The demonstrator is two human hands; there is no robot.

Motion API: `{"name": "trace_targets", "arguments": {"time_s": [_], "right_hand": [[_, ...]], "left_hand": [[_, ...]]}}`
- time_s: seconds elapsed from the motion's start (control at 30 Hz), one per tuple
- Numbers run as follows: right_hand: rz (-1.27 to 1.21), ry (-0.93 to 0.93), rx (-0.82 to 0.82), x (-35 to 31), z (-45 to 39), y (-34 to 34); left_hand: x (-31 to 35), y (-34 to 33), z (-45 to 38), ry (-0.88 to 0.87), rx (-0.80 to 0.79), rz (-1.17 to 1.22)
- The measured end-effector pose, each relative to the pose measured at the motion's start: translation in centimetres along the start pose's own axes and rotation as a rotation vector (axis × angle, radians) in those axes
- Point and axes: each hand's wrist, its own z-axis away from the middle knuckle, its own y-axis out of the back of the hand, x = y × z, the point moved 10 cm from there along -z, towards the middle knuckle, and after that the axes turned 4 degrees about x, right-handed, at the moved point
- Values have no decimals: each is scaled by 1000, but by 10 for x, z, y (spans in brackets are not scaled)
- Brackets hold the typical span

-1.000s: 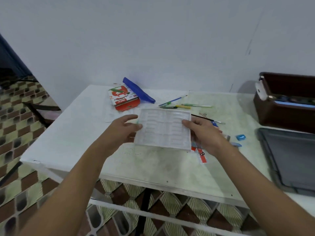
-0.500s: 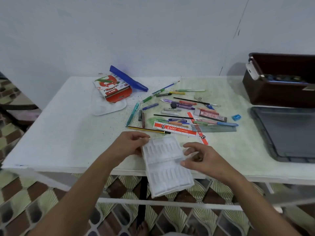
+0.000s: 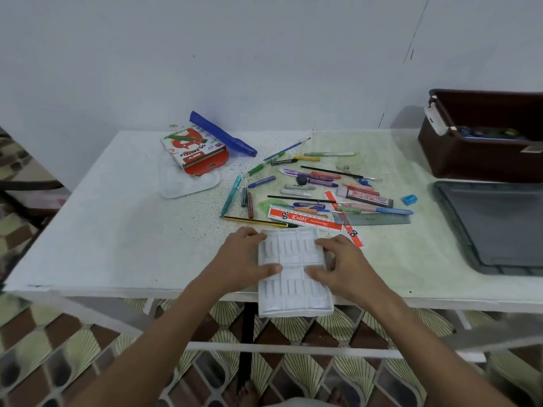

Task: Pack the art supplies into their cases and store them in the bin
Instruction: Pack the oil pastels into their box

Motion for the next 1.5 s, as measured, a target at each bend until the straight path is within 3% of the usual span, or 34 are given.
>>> {"name": "trace_targets", "arguments": {"time_s": [0.1, 0.57, 0.7, 0.8, 1.3, 1.5], "right_hand": [[48, 23, 2, -4, -8, -1], [54, 38, 68, -13, -50, 11], [56, 131, 136, -34, -74, 23], [49, 190, 98, -52, -105, 18], [202, 207, -15, -76, -208, -29], [251, 232, -44, -81, -216, -44]], "left_hand": [[-1, 1, -10, -14, 10, -70], [-12, 35, -38, 70, 183, 235], [-28, 60, -48, 87, 253, 164], [-46, 77, -62, 169, 273, 123], [-66, 68, -120, 232, 60, 156], [-71, 66, -123, 276, 79, 176]]}}
